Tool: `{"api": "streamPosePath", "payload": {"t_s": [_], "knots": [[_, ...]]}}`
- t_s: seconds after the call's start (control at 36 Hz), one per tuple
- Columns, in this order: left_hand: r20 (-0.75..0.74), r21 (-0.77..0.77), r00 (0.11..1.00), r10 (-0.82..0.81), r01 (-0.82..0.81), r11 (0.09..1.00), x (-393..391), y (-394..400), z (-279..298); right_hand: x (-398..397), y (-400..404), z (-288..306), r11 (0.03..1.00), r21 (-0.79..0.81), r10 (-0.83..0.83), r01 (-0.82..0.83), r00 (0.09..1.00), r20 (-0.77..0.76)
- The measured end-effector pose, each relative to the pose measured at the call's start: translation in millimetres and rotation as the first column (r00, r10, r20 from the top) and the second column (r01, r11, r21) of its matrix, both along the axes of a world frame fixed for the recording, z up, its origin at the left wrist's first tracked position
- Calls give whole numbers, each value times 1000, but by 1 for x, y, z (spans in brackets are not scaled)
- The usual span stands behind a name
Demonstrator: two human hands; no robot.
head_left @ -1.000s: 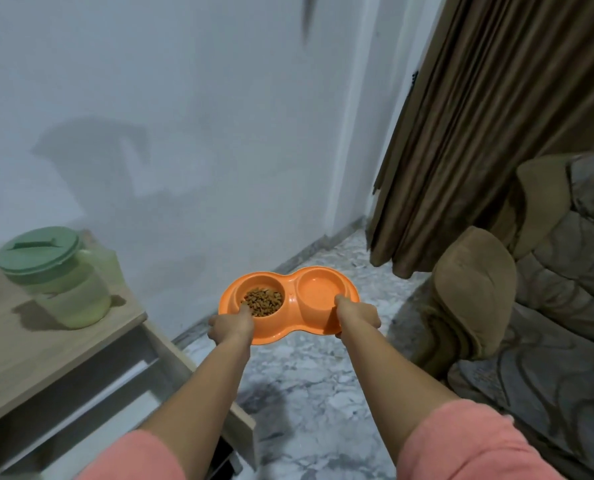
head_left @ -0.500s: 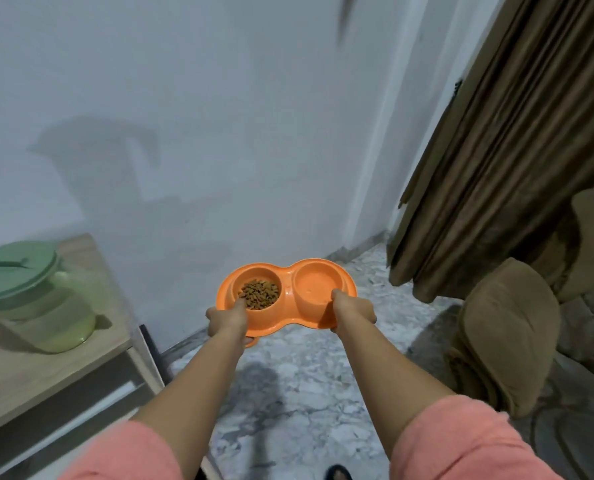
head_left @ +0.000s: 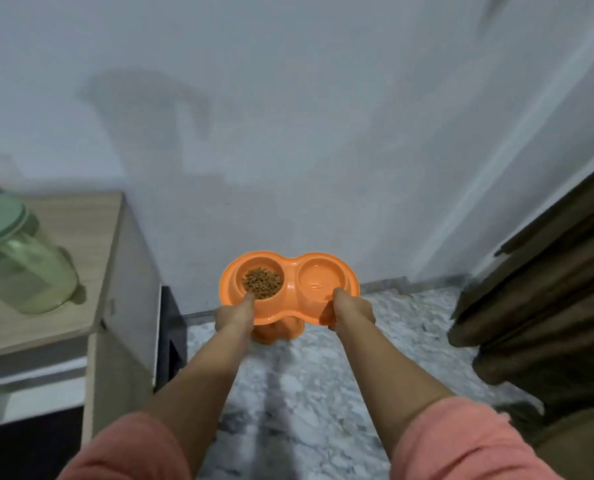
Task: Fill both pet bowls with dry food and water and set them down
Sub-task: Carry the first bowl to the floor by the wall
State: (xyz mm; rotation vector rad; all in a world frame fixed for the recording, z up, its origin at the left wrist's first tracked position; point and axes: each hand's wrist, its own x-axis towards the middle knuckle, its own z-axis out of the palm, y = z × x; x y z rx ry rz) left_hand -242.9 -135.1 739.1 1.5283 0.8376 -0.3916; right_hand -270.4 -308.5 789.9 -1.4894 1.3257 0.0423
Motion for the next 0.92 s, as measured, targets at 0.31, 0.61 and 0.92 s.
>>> {"api": "streamPosePath", "payload": {"t_s": [0.31, 0.61, 0.92], "knots": [[-93, -24, 976, 196, -199, 980, 62, 7, -49, 81, 3, -64, 985, 120, 135, -127, 988, -69], [-157, 72, 962, 224, -215, 974, 125, 18, -168, 160, 12, -173, 962, 165, 250, -217, 943, -218], [-286, 168, 895, 344, -306, 937, 171, 16, -318, 226, 25, -354, 940, 166, 324, -297, 931, -167]]}}
